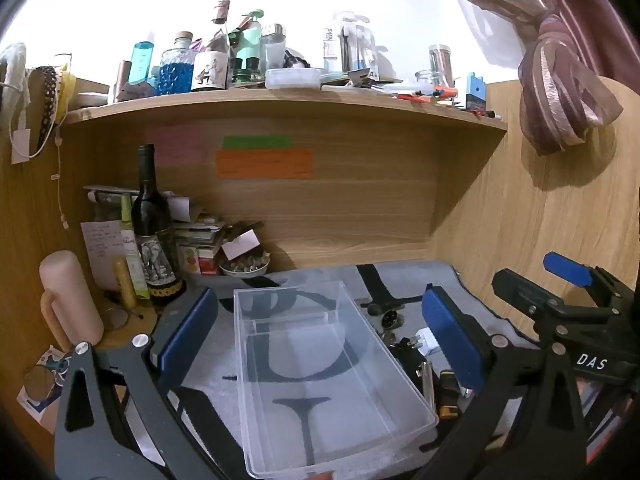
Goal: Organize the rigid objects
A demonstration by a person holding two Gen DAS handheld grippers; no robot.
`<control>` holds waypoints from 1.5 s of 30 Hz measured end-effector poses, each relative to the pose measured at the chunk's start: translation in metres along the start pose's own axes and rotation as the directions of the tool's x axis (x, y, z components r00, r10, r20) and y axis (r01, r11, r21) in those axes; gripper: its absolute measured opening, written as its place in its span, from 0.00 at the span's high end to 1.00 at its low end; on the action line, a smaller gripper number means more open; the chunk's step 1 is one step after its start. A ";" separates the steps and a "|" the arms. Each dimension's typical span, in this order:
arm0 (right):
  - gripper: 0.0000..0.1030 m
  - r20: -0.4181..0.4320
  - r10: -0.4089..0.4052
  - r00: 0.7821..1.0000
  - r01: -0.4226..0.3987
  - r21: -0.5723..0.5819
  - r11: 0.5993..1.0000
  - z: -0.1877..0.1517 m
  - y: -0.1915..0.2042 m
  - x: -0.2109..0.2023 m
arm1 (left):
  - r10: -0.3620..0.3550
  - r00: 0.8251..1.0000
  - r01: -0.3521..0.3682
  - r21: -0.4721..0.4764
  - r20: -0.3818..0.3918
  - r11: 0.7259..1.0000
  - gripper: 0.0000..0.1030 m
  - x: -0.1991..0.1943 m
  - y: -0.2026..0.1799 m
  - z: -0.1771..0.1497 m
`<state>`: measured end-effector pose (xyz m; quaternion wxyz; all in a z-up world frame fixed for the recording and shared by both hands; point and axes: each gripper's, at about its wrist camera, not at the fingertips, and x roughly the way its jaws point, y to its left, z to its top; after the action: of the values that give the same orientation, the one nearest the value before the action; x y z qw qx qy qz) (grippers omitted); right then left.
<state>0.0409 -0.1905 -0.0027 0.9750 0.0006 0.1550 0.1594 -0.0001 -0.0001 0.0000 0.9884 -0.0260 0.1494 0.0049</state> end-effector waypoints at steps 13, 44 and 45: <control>0.00 -0.007 0.002 1.000 -0.002 -0.008 1.000 0.000 0.004 0.004 | -0.014 1.000 0.014 0.010 -0.014 1.000 0.00 0.006 -0.002 -0.001; 0.00 0.026 0.012 1.000 -0.012 -0.027 1.000 0.007 0.011 -0.003 | -0.038 0.999 0.038 -0.004 -0.004 0.999 0.00 0.005 0.004 0.003; 0.00 0.027 0.011 1.000 -0.010 -0.027 1.000 0.007 0.011 -0.004 | -0.039 0.999 0.039 -0.004 -0.004 0.999 0.00 0.005 0.004 0.003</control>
<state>0.0363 -0.1806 0.0057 0.9761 -0.0098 0.1397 0.1664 0.0058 0.0038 0.0010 0.9880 -0.0311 0.1509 -0.0141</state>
